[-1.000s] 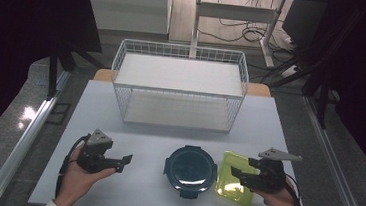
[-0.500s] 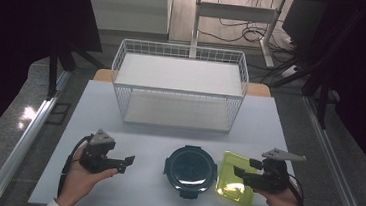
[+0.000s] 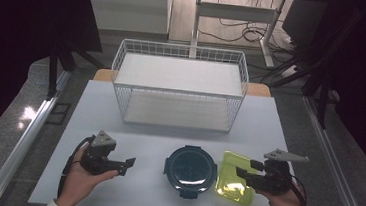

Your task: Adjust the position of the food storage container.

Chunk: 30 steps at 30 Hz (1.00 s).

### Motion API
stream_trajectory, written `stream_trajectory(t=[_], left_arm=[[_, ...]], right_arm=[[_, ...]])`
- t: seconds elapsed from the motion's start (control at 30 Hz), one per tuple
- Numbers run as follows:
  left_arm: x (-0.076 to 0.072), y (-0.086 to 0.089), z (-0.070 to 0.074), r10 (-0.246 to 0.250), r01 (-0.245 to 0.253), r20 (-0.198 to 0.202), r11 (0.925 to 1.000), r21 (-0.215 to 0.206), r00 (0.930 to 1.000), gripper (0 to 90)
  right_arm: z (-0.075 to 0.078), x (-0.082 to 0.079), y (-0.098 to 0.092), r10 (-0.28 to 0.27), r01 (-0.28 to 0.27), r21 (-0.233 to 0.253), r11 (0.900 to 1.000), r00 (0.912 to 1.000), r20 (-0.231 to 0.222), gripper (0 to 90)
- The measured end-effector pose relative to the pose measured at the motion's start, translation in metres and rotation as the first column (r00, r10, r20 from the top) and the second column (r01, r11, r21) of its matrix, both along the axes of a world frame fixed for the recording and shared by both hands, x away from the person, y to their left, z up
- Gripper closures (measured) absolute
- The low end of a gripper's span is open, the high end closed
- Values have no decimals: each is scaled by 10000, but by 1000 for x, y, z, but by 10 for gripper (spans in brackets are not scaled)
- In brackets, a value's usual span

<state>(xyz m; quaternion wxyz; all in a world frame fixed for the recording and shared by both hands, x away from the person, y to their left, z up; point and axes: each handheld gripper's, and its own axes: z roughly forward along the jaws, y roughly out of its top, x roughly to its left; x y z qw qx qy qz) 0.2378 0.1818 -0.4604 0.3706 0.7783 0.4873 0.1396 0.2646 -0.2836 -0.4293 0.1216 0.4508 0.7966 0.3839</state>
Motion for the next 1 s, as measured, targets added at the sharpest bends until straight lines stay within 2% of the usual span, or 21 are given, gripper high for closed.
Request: stream_trajectory(t=[0.23,0.37,0.4,0.43,0.47,0.6,0.67,0.7,0.87,1.0], left_arm=[[-1,-1,1,13,-13,56,10000,3,10000,152],[0,-1,0,9,-9,-19,10000,16,10000,152],[0,-1,-1,-10,10,-66,10000,72,10000,152],[0,-1,-1,-10,10,-66,10000,72,10000,152],[-1,-1,-1,17,-17,-87,10000,55,10000,151],[-2,0,0,50,-50,-76,10000,37,10000,151],[-2,0,0,44,-44,-84,10000,24,10000,151],[-1,-1,-1,21,-21,-117,10000,29,9999,151],[0,-1,-3,-55,57,-233,9999,85,9997,151],[-1,-2,-3,-87,88,-230,9999,67,9997,152]], right_arm=[[4,-1,2,320,-322,-136,9994,9994,-140,430],[3,1,7,651,-665,-347,9972,9970,-407,493],[2,2,10,860,-888,-420,9952,9942,-653,538],[2,2,10,860,-888,-420,9952,9942,-653,538],[1,2,13,969,-1013,-555,9933,9923,-770,593],[0,2,19,1364,-1433,-787,9865,9868,-879,709],[0,2,21,1458,-1536,-865,9843,9852,-903,729],[-1,2,27,1633,-1737,-1099,9787,9818,-972,774],[-3,5,39,1956,-2128,-1661,9629,9741,-1137,864],[-7,8,51,2051,-2287,-2110,9503,9703,-1282,887]])
